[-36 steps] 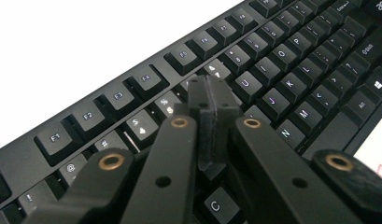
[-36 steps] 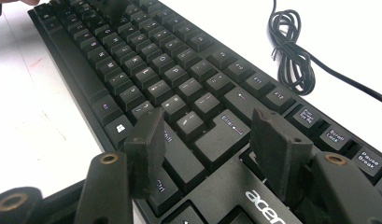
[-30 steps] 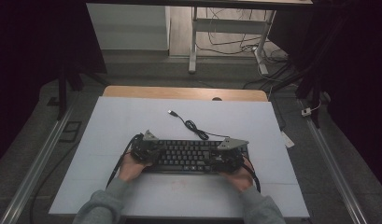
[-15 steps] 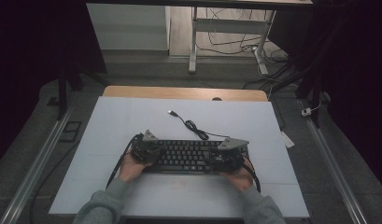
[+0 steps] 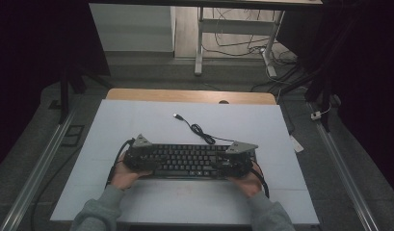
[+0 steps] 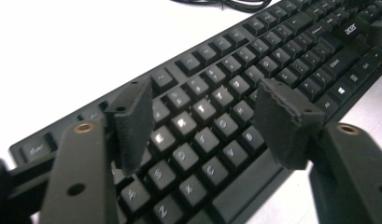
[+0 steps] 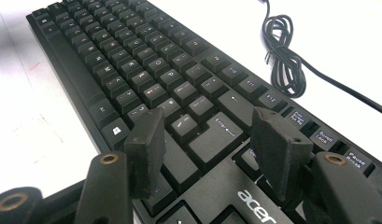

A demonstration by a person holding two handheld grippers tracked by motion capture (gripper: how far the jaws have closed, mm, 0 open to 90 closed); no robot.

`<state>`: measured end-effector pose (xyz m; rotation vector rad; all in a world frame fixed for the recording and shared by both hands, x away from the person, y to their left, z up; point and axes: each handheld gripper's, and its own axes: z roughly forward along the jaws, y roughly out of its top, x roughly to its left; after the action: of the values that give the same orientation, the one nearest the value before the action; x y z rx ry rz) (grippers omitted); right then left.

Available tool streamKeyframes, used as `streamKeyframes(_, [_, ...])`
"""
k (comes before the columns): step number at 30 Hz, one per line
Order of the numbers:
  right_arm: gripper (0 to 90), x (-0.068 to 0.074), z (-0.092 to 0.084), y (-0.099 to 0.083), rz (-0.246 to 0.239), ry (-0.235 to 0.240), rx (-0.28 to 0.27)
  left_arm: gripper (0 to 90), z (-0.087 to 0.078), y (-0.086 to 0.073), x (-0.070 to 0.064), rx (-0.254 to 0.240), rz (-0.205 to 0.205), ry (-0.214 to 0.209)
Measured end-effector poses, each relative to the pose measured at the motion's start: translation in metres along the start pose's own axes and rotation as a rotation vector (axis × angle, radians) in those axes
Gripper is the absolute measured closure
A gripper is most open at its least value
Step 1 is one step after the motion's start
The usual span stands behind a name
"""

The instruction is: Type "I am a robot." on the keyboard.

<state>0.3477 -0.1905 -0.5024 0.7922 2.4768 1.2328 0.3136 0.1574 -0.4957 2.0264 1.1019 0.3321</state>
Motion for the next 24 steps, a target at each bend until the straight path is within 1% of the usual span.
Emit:
streamKeyframes(6, [45.2,-0.001,-0.001,0.0,-0.001,-0.004,0.001,28.4,-0.011,-0.009,0.002,-0.001,-0.021,0.005])
streamKeyframes(9, [45.2,-0.002,-0.002,0.0,-0.001,-0.004,-0.001,26.7,-0.017,-0.014,0.002,0.0,-0.023,0.006])
streamKeyframes(16, [45.7,-0.002,-0.001,0.0,-0.001,0.0,0.002,25.7,-0.026,-0.027,0.003,0.0,-0.028,0.007])
streamKeyframes(20, [47.0,-0.002,0.0,0.0,-0.004,0.004,-0.007,25.7,-0.029,-0.03,0.005,-0.002,-0.027,0.002])
streamKeyframes(24, [48.7,0.0,0.001,0.002,-0.009,0.009,-0.013,25.7,-0.029,-0.029,0.005,-0.003,-0.023,0.002])
